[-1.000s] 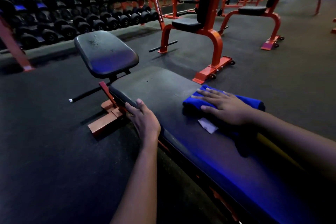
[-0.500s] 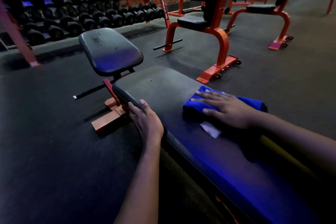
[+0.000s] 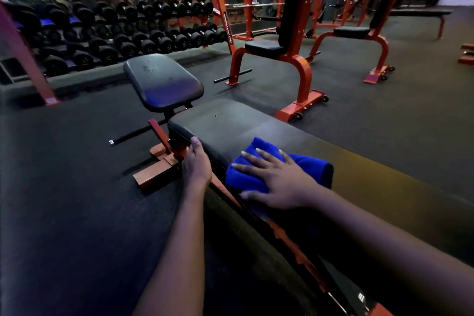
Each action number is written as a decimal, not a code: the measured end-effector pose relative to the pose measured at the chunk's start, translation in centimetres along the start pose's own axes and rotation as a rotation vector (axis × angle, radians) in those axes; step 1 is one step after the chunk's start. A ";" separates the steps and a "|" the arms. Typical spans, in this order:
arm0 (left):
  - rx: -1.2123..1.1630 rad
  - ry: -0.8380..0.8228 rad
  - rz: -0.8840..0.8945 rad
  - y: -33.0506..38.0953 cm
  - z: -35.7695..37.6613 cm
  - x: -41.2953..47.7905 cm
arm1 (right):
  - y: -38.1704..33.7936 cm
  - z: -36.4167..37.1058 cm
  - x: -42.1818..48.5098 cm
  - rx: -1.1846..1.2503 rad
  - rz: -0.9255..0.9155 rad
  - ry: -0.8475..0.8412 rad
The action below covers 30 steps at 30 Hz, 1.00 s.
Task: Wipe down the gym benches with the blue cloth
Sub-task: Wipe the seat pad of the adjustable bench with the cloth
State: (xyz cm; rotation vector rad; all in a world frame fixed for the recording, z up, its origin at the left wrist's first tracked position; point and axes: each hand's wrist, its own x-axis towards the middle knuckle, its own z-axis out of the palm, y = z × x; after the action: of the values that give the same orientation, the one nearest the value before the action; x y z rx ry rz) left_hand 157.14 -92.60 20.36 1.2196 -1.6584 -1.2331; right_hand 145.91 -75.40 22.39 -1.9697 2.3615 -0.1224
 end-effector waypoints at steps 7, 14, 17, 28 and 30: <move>-0.059 -0.043 0.231 1.4 -2.4 -3.8 | -2.6 -1.2 -6.2 0.157 0.124 0.305; -0.069 -0.575 0.532 6.0 -3.2 -6.8 | -3.5 -6.3 -6.1 1.259 0.378 0.831; -0.050 -0.698 0.524 8.6 -3.1 -7.5 | -3.4 -8.6 -6.6 1.361 0.433 0.842; 0.466 -0.443 0.385 6.4 2.9 -4.2 | 2.4 -8.4 -4.1 0.227 0.732 0.256; 0.473 -0.308 0.391 4.4 2.7 -3.1 | 1.8 -5.4 -3.6 0.132 0.452 0.094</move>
State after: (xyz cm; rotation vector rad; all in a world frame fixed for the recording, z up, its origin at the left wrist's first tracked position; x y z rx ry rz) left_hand 154.42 -88.53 23.80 0.9222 -2.3796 -0.8367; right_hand 144.30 -71.41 27.55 -1.3605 2.7072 -0.3400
